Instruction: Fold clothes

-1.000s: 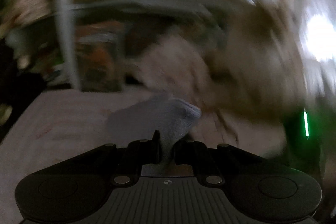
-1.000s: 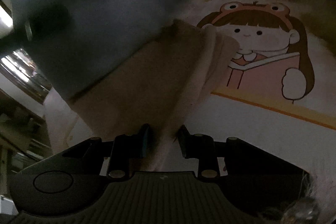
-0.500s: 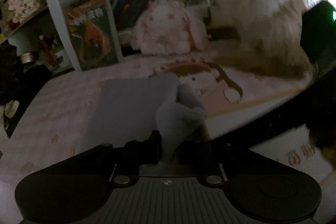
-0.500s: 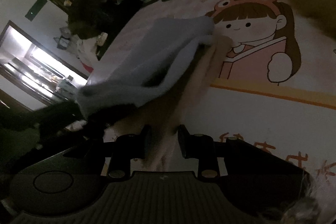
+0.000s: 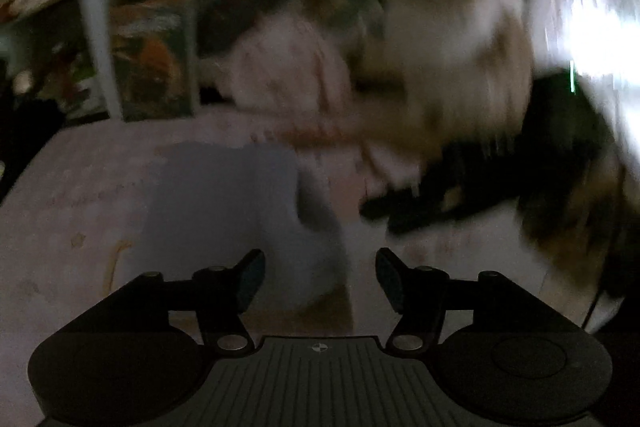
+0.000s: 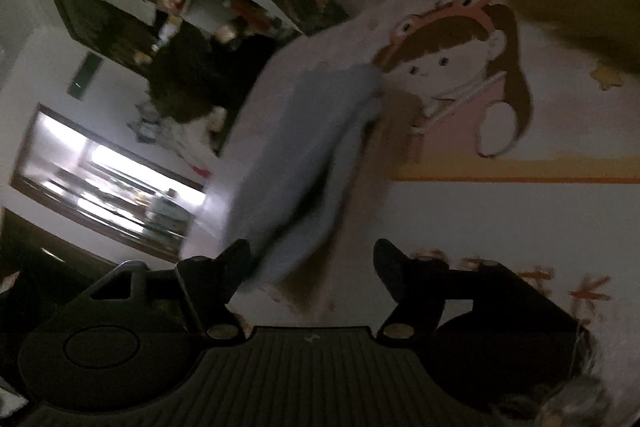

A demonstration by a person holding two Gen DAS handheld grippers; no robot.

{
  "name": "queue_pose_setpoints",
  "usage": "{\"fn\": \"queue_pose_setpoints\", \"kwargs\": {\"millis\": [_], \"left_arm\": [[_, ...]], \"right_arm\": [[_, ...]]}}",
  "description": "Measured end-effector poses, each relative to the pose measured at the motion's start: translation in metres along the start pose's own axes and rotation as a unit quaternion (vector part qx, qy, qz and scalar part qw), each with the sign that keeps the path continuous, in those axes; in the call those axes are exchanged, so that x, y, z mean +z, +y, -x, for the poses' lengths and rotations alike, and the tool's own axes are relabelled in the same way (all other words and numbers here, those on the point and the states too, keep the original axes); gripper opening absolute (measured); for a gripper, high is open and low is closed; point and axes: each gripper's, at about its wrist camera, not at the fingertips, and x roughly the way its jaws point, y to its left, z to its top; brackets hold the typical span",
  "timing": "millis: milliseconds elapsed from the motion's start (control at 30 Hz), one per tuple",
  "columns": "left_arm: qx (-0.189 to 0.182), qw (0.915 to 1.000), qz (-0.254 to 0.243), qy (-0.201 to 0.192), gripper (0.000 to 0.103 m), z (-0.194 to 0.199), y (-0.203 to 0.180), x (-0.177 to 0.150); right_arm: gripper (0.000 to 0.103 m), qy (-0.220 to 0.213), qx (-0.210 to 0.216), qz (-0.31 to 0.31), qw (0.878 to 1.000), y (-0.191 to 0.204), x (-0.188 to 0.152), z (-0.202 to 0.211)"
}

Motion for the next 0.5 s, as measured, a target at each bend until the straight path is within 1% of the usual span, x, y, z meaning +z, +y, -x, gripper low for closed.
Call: {"fn": "queue_pose_setpoints", "kwargs": {"millis": [33, 67, 100, 167, 200, 233, 300, 333, 367, 400, 433, 467, 500], "left_arm": [[0.003, 0.9996, 0.026, -0.011, 0.062, 0.003, 0.011, 0.004], [0.017, 0.9987, 0.046, -0.012, 0.062, 0.001, 0.021, 0.006], [0.033, 0.9973, 0.064, -0.011, 0.061, -0.003, 0.03, 0.007], [0.066, 0.994, 0.088, 0.002, 0.055, -0.017, 0.048, 0.003], [0.07, 0.9931, 0.094, 0.011, 0.047, -0.023, 0.053, -0.002], [0.072, 0.9927, 0.094, 0.022, 0.042, -0.03, 0.056, -0.007], [0.069, 0.9941, 0.069, 0.048, 0.038, -0.041, 0.052, -0.02], [0.068, 0.9943, 0.06, 0.057, 0.038, -0.045, 0.05, -0.025], [0.067, 0.9943, 0.058, 0.059, 0.038, -0.046, 0.05, -0.026], [0.067, 0.9943, 0.056, 0.062, 0.038, -0.047, 0.049, -0.028], [0.066, 0.9943, 0.054, 0.064, 0.038, -0.048, 0.049, -0.03], [0.066, 0.9942, 0.052, 0.067, 0.038, -0.049, 0.049, -0.032], [0.065, 0.9942, 0.05, 0.069, 0.038, -0.05, 0.048, -0.033]], "right_arm": [[0.068, 0.0, 0.011, -0.009, 1.0, 0.001, 0.003, -0.003], [0.071, 0.001, 0.02, -0.018, 1.0, 0.003, 0.005, -0.007], [0.072, 0.005, 0.026, -0.028, 0.999, 0.004, 0.007, -0.012], [0.072, 0.011, 0.029, -0.039, 0.999, 0.008, 0.012, -0.026], [0.073, 0.014, 0.026, -0.042, 0.999, 0.011, 0.015, -0.034], [0.073, 0.017, 0.017, -0.042, 0.999, 0.013, 0.017, -0.043], [0.069, 0.024, -0.001, -0.026, 0.999, 0.02, 0.021, -0.06], [0.06, 0.026, -0.015, -0.007, 1.0, 0.025, 0.022, -0.067], [0.035, 0.027, -0.035, 0.025, 0.999, 0.032, 0.021, -0.071], [0.024, 0.028, -0.056, 0.057, 0.996, 0.039, 0.02, -0.074], [0.014, 0.024, -0.066, 0.094, 0.993, 0.048, 0.018, -0.075], [0.007, 0.01, -0.058, 0.139, 0.989, 0.059, 0.013, -0.069], [0.003, -0.008, -0.041, 0.176, 0.984, 0.068, 0.008, -0.06]]}}
